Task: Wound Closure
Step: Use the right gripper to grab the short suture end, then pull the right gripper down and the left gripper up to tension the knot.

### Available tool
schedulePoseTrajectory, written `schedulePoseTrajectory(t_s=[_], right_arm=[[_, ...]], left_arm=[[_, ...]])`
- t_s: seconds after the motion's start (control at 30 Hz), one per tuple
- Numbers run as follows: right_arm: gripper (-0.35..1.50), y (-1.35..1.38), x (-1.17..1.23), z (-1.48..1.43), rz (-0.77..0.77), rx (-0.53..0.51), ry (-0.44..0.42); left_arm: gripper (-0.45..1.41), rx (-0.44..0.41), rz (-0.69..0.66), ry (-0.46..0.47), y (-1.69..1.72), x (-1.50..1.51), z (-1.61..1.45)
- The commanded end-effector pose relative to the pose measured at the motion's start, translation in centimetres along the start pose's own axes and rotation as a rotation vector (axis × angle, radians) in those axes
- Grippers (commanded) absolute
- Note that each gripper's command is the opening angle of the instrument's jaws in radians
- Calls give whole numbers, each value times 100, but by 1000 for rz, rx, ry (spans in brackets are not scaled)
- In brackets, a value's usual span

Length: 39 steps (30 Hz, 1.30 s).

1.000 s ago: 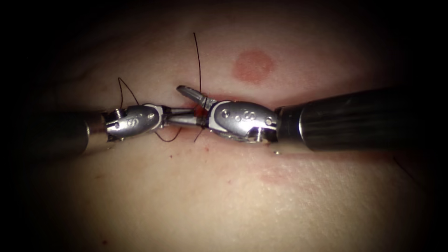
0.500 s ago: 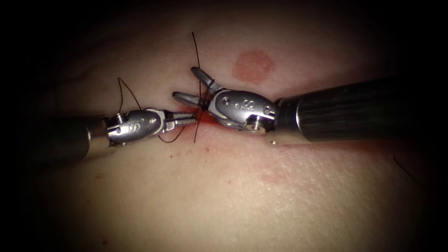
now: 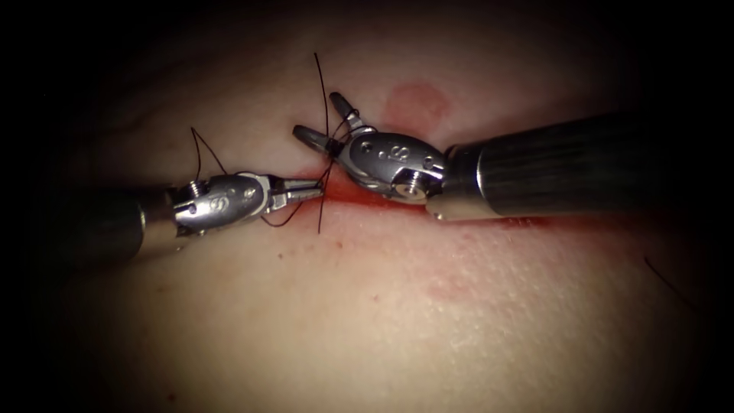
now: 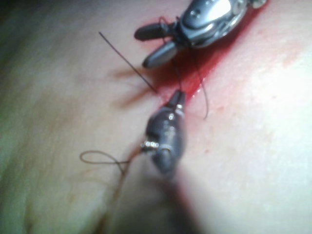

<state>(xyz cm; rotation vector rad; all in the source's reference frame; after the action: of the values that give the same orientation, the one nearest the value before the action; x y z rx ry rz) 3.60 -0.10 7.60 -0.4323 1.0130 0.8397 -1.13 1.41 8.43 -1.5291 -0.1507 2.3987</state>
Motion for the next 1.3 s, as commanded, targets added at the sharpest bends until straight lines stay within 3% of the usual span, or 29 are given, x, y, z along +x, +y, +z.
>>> schedulePoseTrajectory(t_s=[0.03,0.5,0.77,0.8,0.87,0.93,1.3], right_arm=[[99,-3,-7,10,0,-6,-5],[94,4,-32,49,8,-38,-67],[31,1,-49,58,56,-1,-115],[9,2,-50,61,62,-4,-116],[-1,3,-50,62,62,-5,-116],[-35,4,-50,64,62,-7,-117],[-35,1,-47,56,60,-5,-130]], left_arm=[[-35,-2,-1,1,1,-4,8],[-35,-4,-4,1,-1,-2,6],[-35,-3,-3,1,0,-2,6],[-35,-3,-3,1,0,-2,6],[-35,-3,-3,1,0,-2,6],[-35,-3,-3,1,0,-2,6],[-35,-2,-1,1,2,-3,7]])
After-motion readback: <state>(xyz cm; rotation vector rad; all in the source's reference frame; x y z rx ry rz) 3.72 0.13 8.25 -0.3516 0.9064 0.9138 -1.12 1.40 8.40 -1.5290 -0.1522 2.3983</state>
